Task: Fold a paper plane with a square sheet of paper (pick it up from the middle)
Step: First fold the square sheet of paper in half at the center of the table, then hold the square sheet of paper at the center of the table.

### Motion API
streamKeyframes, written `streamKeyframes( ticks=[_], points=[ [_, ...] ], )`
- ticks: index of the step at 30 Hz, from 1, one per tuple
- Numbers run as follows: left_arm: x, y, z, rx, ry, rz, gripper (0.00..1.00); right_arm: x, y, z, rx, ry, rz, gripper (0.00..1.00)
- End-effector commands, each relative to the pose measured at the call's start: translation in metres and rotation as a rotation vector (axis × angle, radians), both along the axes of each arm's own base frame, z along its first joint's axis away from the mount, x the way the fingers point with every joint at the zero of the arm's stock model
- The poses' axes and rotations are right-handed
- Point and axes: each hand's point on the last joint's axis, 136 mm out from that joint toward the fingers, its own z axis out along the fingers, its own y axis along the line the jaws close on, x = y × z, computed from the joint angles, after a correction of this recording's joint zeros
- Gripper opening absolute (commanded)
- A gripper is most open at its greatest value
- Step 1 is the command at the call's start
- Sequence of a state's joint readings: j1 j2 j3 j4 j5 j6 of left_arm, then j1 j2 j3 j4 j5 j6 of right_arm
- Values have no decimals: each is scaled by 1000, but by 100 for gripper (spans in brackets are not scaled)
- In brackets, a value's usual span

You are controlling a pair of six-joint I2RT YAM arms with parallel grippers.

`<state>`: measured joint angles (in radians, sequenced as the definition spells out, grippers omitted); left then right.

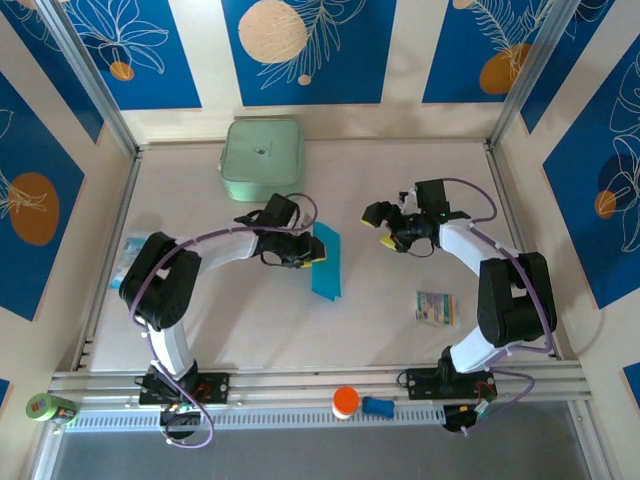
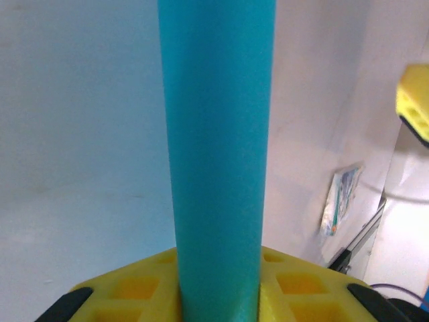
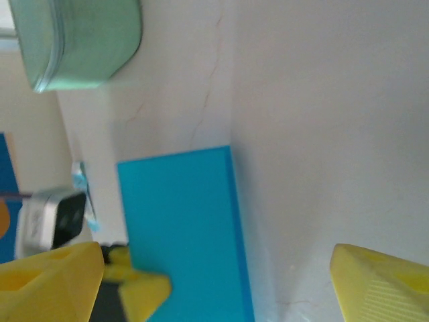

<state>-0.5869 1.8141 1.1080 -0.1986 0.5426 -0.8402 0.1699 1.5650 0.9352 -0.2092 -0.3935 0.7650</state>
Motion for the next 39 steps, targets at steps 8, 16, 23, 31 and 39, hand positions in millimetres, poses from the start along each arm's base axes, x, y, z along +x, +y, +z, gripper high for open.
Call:
streamKeyframes(
  ticks=[8, 16, 23, 31, 39],
  points=[
    [10, 33, -34, 153, -29, 39, 26, -36, 61, -17, -19, 46, 208, 64],
    [6, 47, -49, 244, -12, 35, 25, -46, 101, -48, -89, 142, 296, 25],
    [2, 60, -61, 326, 21, 45, 23, -43, 116, -77, -186, 223, 313, 8],
    [-2, 64, -62, 347, 44, 59, 26, -50, 117, -102, -245, 288, 336, 6],
    [-14, 77, -48, 386, 57, 58, 47, -55, 107, -117, -312, 331, 338, 6]
  ],
)
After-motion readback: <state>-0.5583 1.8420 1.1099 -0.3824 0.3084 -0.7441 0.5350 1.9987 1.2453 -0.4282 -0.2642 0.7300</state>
